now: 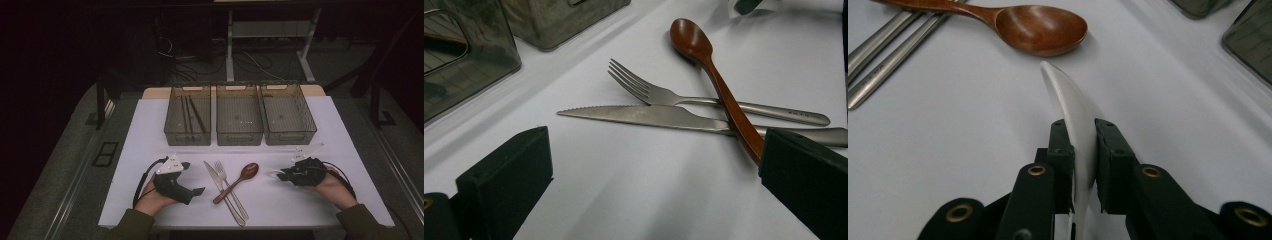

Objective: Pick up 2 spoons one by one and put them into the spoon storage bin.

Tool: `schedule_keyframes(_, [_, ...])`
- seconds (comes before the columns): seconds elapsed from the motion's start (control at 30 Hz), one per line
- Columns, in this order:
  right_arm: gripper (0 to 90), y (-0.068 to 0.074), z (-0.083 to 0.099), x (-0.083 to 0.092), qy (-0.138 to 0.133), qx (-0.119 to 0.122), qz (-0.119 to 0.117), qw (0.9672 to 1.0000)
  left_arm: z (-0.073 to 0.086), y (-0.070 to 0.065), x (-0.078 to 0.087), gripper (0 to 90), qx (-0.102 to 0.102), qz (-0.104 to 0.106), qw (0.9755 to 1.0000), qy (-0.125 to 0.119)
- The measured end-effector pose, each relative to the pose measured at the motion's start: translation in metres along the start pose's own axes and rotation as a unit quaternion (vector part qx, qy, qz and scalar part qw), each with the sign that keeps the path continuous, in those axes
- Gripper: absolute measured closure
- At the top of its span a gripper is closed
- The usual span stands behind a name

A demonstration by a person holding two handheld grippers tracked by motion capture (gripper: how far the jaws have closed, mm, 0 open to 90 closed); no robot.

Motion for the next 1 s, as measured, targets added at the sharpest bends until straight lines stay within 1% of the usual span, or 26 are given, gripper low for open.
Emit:
schedule_keyframes(0.13, [78.1,-0.002,-0.004,0.002,-0.009,-0.008,0.004,0.9999,0.000,0.000,0.000,0.0,0.000,0.000,1.0000,0.000])
schedule_keyframes(0.27, [78.0,-0.003,-0.011,0.004,-0.020,-0.015,0.003,0.9997,0.000,0.000,0.000,0.0,0.000,0.000,1.0000,0.000])
schedule_keyframes(0.43, [78.0,-0.006,-0.017,0.006,-0.027,-0.013,0.005,0.9995,0.000,0.000,0.000,0.0,0.001,-0.001,1.0000,0.000])
schedule_keyframes(0.57, [78.0,-0.008,-0.022,0.008,-0.034,-0.019,0.007,0.9992,0.000,0.000,0.000,0.0,0.001,-0.002,1.0000,0.001])
schedule_keyframes(0.77, [78.0,-0.014,-0.030,0.008,-0.042,-0.022,0.011,0.9988,0.001,0.000,-0.001,0.0,-0.001,-0.002,1.0000,0.004])
schedule_keyframes(1.0, [78.0,-0.019,-0.044,0.007,-0.055,-0.022,0.014,0.9981,0.001,0.000,0.000,0.0,-0.001,-0.003,1.0000,0.002])
Point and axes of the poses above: each handheld gripper's, and its own axes: x roughly backward along the jaws, z roughly out of its underside, y roughly to its left, the point moved 8 cm from there along -x, roughly forward along the jaws, and after that the axes turned 8 degrees about x, right-handed, at the moved point
